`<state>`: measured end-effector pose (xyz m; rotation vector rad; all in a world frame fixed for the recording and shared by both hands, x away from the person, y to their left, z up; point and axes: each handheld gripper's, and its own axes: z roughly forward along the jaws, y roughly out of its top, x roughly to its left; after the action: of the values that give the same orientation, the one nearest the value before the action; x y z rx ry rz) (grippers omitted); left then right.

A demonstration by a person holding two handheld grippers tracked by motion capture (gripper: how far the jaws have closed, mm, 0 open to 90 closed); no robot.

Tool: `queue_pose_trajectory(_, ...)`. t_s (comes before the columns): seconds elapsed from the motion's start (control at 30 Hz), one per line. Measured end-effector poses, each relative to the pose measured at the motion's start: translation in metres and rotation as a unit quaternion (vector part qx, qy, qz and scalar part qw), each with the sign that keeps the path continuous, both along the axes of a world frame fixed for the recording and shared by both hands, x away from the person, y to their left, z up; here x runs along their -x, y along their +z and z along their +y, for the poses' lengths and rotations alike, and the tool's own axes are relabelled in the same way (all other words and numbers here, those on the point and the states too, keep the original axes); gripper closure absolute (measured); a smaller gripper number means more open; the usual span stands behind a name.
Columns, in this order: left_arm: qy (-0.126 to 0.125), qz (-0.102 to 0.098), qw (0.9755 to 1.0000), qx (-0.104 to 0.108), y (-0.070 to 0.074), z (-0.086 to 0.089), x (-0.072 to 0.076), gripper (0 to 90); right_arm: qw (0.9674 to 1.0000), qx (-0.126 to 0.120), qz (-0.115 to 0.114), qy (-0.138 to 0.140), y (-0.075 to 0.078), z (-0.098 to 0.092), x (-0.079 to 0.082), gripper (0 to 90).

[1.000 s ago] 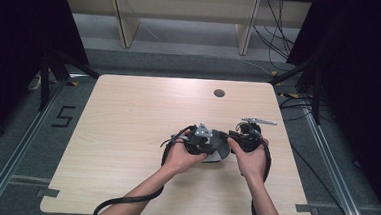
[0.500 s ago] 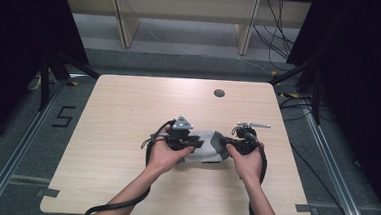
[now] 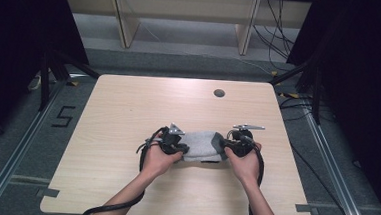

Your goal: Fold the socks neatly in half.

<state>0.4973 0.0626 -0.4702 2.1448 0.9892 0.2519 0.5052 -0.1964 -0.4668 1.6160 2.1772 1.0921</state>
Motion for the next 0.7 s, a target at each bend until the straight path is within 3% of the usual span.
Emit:
queue_pose_trajectory(0.17,0.014,-0.006,0.9999,-0.001,-0.001,0.006,-0.005,80.6,0.9998,-0.016,0.004,-0.007,-0.003,0.007,0.000,82.3)
queue_pose_trajectory(0.3,0.008,-0.008,0.9999,-0.002,0.000,0.009,-0.007,79.6,0.9999,-0.010,-0.011,0.005,-0.004,0.010,-0.003,82.0)
queue_pose_trajectory(0.33,0.005,-0.011,0.9999,0.000,0.000,0.010,-0.007,78.8,0.9999,-0.012,-0.001,-0.006,-0.003,0.012,-0.003,81.8)
queue_pose_trajectory(0.37,0.001,-0.013,0.9999,0.005,0.000,0.012,-0.007,77.6,0.9999,-0.005,-0.016,0.000,-0.004,0.012,-0.005,81.3)
queue_pose_trajectory(0.4,-0.001,-0.018,0.9998,0.008,0.000,0.013,-0.007,75.9,0.9999,-0.012,-0.011,0.000,-0.003,0.013,-0.004,80.4)
queue_pose_trajectory(0.47,-0.005,-0.026,0.9996,0.011,0.002,0.016,-0.007,70.3,0.9998,-0.004,-0.017,0.000,-0.001,0.013,-0.003,77.2)
queue_pose_trajectory(0.53,-0.003,-0.039,0.9992,0.001,0.005,0.019,-0.006,60.9,0.9997,-0.005,-0.023,0.005,0.000,0.011,-0.003,72.4)
queue_pose_trajectory(0.7,0.006,-0.054,0.9985,-0.002,0.011,0.029,-0.003,46.3,0.9992,-0.017,-0.037,-0.002,0.007,0.008,0.001,55.2)
